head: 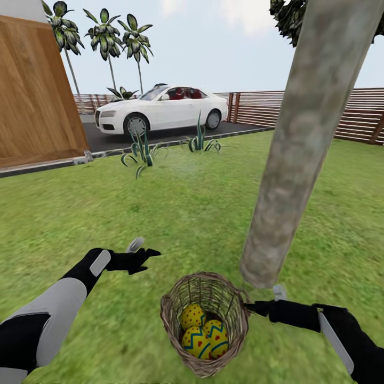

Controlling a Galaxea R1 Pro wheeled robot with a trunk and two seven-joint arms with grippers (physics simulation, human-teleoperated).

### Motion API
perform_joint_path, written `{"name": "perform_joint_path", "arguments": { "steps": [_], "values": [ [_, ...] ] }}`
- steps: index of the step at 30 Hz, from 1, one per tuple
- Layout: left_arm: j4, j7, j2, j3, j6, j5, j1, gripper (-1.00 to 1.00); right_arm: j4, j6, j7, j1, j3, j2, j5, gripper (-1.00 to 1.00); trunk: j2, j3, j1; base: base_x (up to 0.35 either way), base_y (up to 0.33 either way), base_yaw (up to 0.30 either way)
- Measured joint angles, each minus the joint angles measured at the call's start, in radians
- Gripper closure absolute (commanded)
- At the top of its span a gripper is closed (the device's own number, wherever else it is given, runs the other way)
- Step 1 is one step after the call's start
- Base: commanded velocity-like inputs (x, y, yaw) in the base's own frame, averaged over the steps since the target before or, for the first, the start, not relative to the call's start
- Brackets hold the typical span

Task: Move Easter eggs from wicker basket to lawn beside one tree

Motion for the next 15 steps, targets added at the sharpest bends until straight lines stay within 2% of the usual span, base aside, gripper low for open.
{"name": "perform_joint_path", "arguments": {
  "steps": [2, 4, 5, 7, 9, 10, 11, 12, 13, 15],
  "values": [
    [0.0, 0.0, -0.002, 0.0, 0.0, 0.0, 0.0, -1.0, -0.127, 0.012, -0.015, 0.0, 0.038, 0.003, 0.044, -1.0, 0.0, 0.0, 0.0, 0.0, 0.0, 0.015],
    [0.0, 0.0, -0.003, 0.0, 0.0, 0.0, 0.0, -1.0, -0.161, 0.013, -0.039, 0.0, 0.062, 0.012, 0.071, -1.0, 0.0, 0.0, 0.0, 0.0, 0.0, 0.006],
    [-0.001, 0.0, -0.004, 0.0, 0.0, 0.0, 0.0, -1.0, -0.169, 0.013, -0.054, 0.0, 0.068, 0.022, 0.078, -1.0, 0.0, 0.0, 0.0, 0.0, 0.0, 0.002],
    [-0.001, 0.0, -0.004, 0.0, 0.0, 0.0, 0.0, -1.0, -0.188, 0.012, -0.129, -0.004, 0.077, 0.068, 0.089, -1.0, 0.0, 0.0, 0.0, 0.0, 0.0, 0.001],
    [-0.002, 0.0, -0.004, 0.0, 0.0, 0.0, 0.0, -1.0, -0.221, 0.009, -0.275, -0.008, 0.087, 0.124, 0.121, -1.0, 0.0, 0.0, 0.0, 0.0, 0.0, 0.0],
    [-0.002, 0.0, -0.004, 0.0, 0.0, 0.0, 0.0, -1.0, -0.227, 0.007, -0.312, -0.009, 0.093, 0.136, 0.134, -1.0, 0.0, 0.0, 0.0, 0.0, 0.0, 0.0],
    [-0.003, -0.001, -0.005, 0.0, 0.0, 0.0, 0.0, -1.0, -0.235, 0.006, -0.39, -0.012, 0.117, 0.164, 0.161, -1.0, 0.0, 0.0, 0.0, 0.0, 0.0, 0.0],
    [-0.006, -0.001, -0.016, 0.0, -0.001, 0.001, 0.0, -1.0, -0.242, 0.006, -0.547, -0.014, 0.201, 0.226, 0.223, -1.0, 0.0, 0.0, 0.0, 0.0, 0.0, 0.0],
    [-0.008, -0.001, -0.024, 0.0, -0.001, 0.0, 0.0, -1.0, -0.245, 0.007, -0.621, -0.015, 0.259, 0.261, 0.248, -1.0, 0.0, 0.0, 0.0, 0.0, 0.0, 0.0],
    [-0.012, -0.001, -0.04, 0.0, -0.001, 0.001, 0.0, -1.0, -0.248, 0.006, -0.745, -0.016, 0.327, 0.308, 0.293, -1.0, 0.0, 0.0, 0.0, 0.0, 0.0, 0.0]
  ]
}}
